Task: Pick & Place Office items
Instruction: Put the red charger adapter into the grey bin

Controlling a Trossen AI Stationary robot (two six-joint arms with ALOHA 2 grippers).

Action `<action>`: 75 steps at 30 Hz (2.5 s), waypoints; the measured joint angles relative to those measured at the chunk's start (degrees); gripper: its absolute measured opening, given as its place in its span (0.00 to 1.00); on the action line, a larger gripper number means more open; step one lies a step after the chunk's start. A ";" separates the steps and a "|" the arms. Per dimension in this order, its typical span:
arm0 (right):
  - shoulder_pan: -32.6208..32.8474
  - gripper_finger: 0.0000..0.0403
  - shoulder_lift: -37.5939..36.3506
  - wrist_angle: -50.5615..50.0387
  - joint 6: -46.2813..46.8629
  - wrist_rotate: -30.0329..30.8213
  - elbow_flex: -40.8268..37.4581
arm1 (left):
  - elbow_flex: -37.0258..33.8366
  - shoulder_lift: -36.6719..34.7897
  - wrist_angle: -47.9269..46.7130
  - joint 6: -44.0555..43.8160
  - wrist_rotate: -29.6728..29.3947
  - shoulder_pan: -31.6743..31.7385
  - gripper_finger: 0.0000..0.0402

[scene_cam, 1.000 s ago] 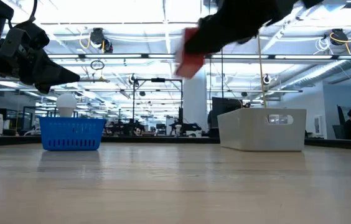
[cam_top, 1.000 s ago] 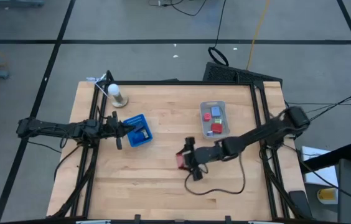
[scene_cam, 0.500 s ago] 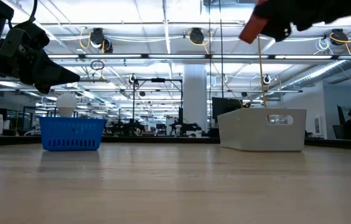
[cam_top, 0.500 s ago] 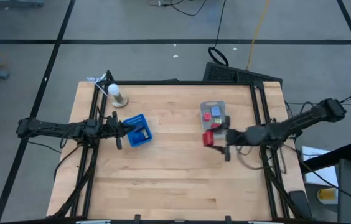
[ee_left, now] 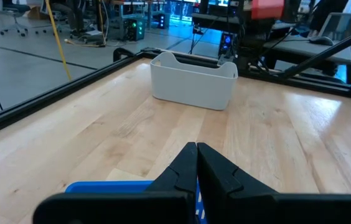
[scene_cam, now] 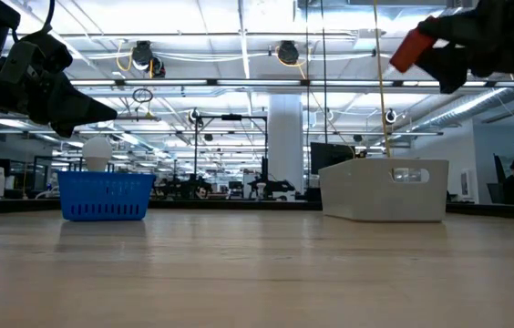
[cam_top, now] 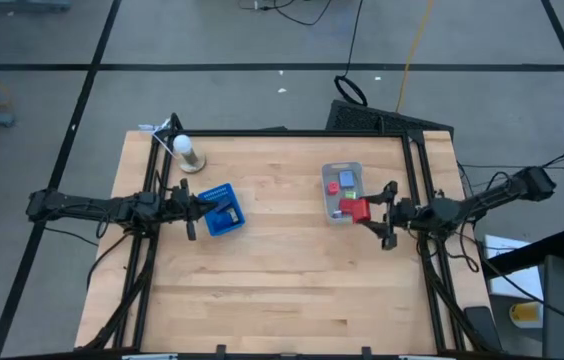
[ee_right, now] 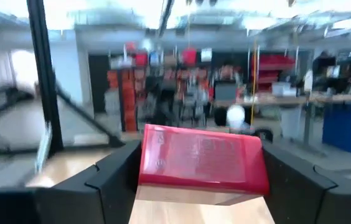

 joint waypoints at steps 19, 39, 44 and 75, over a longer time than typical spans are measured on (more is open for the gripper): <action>0.13 0.67 1.26 -4.60 1.00 0.84 3.85 | -0.02 -0.01 0.18 0.11 0.00 -0.02 0.02; -6.59 0.67 18.94 -27.31 8.64 14.53 20.37 | -0.02 0.00 0.20 -0.26 0.00 -0.02 0.02; -11.08 0.67 22.92 -32.91 13.92 14.25 20.37 | -0.02 0.00 0.22 -0.24 0.00 -0.01 0.02; -20.31 0.75 35.89 -37.16 19.41 -0.81 20.44 | 0.00 -0.01 0.02 0.13 -0.02 0.00 0.02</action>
